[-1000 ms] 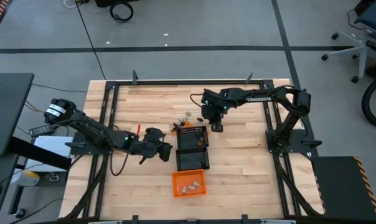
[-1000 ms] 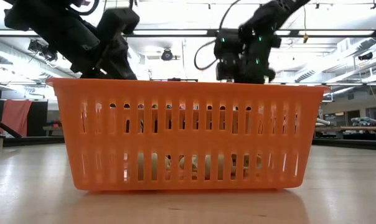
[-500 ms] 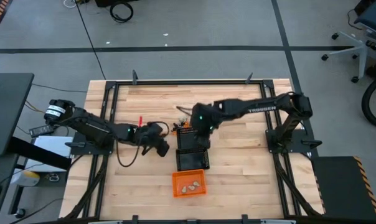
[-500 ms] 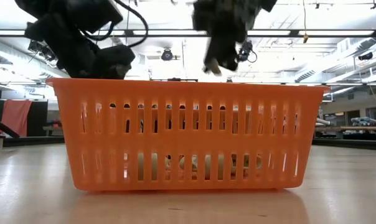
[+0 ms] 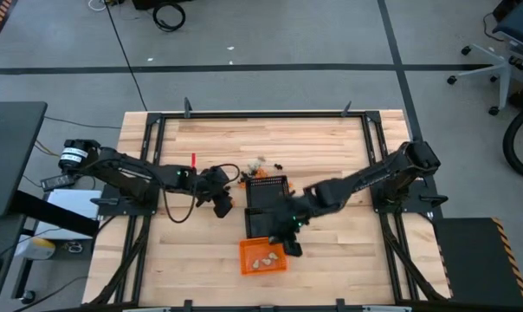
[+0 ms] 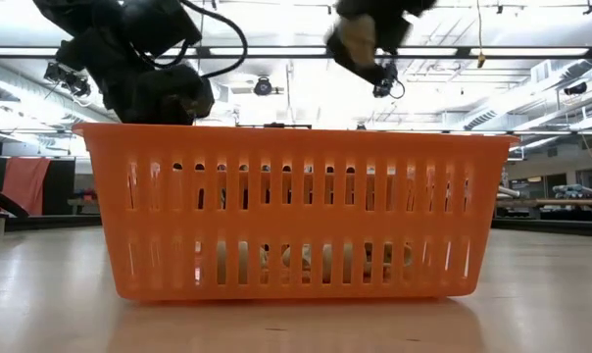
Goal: Sort Halloween decoration
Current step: Put the white skull toy into the orange bin, then put the orange pumpkin toy into the top black bin
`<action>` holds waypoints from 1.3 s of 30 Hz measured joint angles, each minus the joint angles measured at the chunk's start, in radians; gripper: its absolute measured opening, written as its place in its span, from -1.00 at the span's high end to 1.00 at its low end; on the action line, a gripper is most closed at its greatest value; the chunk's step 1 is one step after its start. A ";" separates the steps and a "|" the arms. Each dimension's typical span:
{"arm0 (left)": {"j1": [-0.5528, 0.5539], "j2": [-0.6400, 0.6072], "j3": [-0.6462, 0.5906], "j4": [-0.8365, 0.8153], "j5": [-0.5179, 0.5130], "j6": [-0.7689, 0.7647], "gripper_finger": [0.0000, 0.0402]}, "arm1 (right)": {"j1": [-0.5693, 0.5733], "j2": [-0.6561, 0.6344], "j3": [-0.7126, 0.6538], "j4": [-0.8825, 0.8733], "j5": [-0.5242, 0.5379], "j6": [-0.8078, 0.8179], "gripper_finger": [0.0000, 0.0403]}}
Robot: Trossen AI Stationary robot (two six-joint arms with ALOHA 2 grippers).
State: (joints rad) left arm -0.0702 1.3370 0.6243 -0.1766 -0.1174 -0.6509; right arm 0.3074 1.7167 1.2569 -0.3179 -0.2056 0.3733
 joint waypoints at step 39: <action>-0.113 -0.082 0.000 -0.070 0.006 0.094 0.46 | 0.006 0.000 -0.209 0.301 0.032 0.132 0.19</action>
State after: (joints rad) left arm -0.1837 1.2554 0.6243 -0.2463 -0.1113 -0.5564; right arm 0.3133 1.7164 1.0483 -0.0168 -0.1738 0.5048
